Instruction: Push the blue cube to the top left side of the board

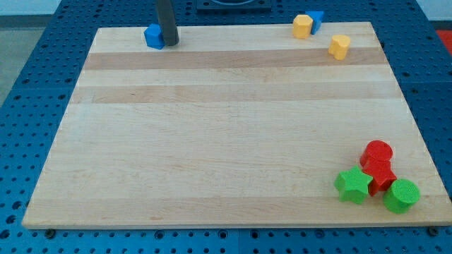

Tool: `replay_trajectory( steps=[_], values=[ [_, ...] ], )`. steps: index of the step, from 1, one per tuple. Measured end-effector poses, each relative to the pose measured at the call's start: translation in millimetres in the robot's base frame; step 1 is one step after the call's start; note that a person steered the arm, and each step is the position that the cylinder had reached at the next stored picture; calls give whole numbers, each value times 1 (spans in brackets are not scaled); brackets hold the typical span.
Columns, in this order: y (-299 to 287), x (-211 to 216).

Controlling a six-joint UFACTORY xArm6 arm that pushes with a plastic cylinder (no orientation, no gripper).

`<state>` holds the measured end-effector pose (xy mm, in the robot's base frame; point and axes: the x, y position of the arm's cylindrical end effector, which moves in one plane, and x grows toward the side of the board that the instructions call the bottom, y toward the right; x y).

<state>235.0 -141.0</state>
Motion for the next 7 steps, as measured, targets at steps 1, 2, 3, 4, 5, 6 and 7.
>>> replay_trajectory(
  steps=[1, 2, 3, 4, 5, 6, 7],
  values=[
    [-16, -7],
    [-33, -18],
    [-50, -21],
    [-62, -21],
    [-68, -21],
    [-74, -21],
    [-75, -21]
  ],
)
